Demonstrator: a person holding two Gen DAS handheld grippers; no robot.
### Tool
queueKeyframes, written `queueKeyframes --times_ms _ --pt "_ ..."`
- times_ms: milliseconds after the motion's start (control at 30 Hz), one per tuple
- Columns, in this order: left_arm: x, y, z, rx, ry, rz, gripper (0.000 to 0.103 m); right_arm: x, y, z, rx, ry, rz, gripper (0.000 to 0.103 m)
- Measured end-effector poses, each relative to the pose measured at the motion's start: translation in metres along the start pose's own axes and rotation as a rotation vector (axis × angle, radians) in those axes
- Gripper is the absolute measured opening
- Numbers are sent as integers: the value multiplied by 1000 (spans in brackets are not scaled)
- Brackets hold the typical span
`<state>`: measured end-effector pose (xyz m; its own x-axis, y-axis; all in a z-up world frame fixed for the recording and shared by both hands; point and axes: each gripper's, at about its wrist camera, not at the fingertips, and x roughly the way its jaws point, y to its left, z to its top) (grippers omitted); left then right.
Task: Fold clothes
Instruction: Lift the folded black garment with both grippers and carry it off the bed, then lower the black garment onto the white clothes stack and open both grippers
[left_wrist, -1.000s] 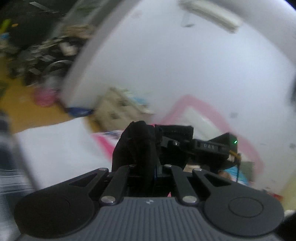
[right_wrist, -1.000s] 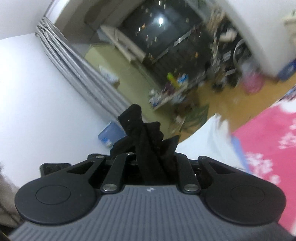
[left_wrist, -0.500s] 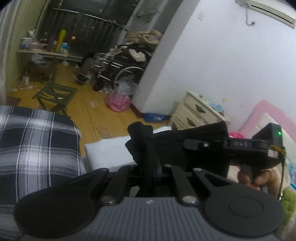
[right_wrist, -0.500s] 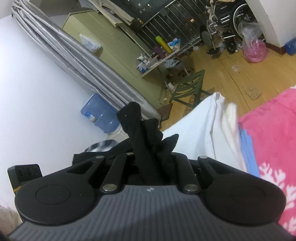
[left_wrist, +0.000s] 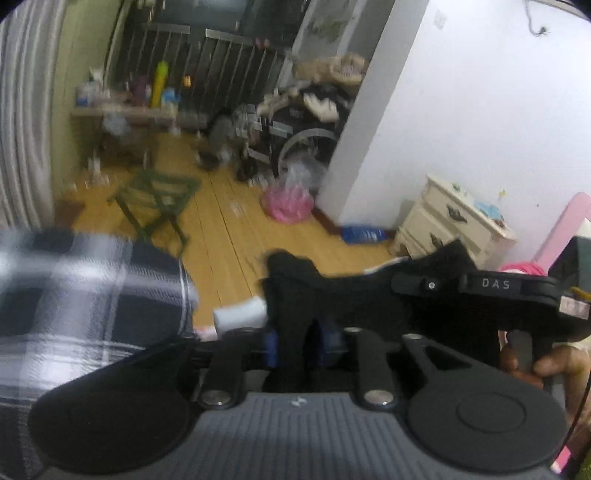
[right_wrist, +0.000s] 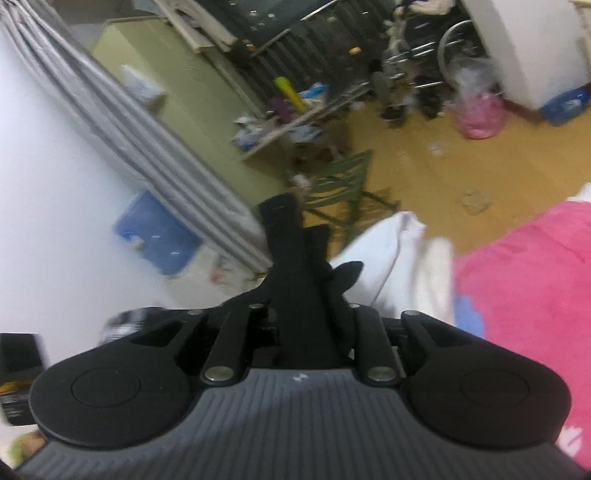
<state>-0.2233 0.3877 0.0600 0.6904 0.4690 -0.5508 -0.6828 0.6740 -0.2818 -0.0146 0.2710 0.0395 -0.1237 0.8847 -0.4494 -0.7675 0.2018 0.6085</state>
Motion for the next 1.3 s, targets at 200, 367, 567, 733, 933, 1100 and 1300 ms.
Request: queueKeyframes --times_ms 200,367,567,733,933,1100,1300 --pt "-22 11 8 -45 -134 27 47 -17 -7 4 62 -163 18 47" --pt "-64 -2 10 -16 -230 -39 51 -48 -5 16 -1 -302 -11 47" --pt "-34 -30 -10 -21 4 -157 48 -57 1 12 -170 -160 67 33" --pt "4 -34 -35 -12 65 -48 44 -17 -32 13 -75 -60 -179 22" --pt "-5 -32 -21 42 53 -117 50 -104 -50 6 -52 -251 -275 23" --pt "19 -36 -28 71 96 -95 52 -153 -17 -55 -289 -39 -109 23" --pt "24 -39 -37 60 117 -51 50 -115 -50 -134 -218 188 -289 19"
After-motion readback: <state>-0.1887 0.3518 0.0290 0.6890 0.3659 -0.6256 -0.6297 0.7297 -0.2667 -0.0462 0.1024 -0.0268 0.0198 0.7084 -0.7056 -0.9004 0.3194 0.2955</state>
